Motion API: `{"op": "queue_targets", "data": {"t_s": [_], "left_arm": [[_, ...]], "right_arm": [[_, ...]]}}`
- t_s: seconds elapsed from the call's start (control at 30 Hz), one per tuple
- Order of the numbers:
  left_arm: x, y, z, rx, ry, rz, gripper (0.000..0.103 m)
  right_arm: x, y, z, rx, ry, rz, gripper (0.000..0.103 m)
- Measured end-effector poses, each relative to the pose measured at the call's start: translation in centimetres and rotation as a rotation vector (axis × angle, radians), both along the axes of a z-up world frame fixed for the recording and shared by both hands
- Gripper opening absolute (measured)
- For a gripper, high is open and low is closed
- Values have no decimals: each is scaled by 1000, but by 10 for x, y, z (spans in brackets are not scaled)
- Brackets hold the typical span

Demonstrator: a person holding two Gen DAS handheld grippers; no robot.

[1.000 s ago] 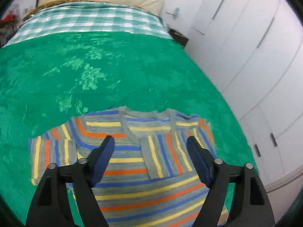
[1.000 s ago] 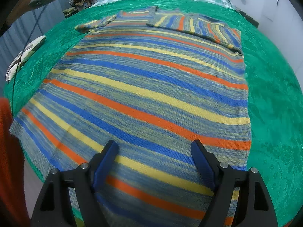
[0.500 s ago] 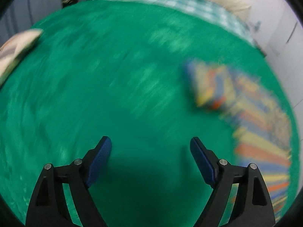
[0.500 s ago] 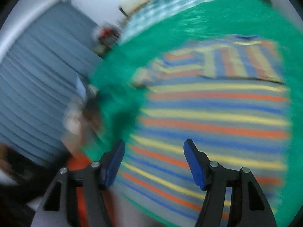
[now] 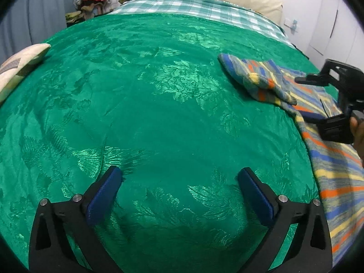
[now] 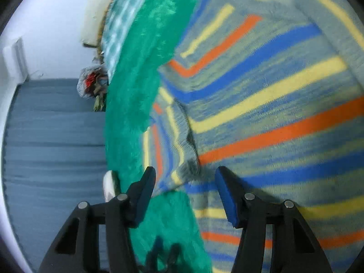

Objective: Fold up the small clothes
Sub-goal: 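Grasp the sweater side with the right tool and fold it toward the center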

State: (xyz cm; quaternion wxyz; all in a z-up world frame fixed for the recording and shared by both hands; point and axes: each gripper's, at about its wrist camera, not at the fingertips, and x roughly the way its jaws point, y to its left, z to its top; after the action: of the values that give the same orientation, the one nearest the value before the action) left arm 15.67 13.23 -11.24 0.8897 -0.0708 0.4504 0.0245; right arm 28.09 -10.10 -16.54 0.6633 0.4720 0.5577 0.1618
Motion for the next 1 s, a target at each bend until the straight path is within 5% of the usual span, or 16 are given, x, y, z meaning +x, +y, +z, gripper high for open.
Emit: {"op": "queue_targets", "data": {"t_s": [0.2,0.23,0.27,0.33,0.47,0.63,0.7,0.77,0.9,1.0], "left_arm": [[2,-2,-2,11,4,5,102],[2,-1,-2,9,3,5,102],[2,-1,-2,8,3,7,102],[2,-2,-2,9,3,8,102],[2,-2,-2,14,5,9,102],[2,-2,-3,20,8,7,103],[3,-3,-3,24,9,7,103],[2,-3,-3,26,9,7,103],[2,-4,-3,28,9,8,103],[3,-5,-3,31,10,8,103]], "right_arm": [[18,18,-7,49,10,0,54],[20,20,-6,25,6,6,41],[22,23,-1,-25,-9,20,14],[22,23,17,-90,-72,34,7],[13,9,83,-240,-309,139,6],[-25,-34,133,-472,-490,182,7],[-36,-54,118,-570,-476,189,7],[-31,-69,80,-629,-352,226,11],[-31,-95,47,-468,-291,173,15],[-24,-103,44,-320,-288,107,41]]}}
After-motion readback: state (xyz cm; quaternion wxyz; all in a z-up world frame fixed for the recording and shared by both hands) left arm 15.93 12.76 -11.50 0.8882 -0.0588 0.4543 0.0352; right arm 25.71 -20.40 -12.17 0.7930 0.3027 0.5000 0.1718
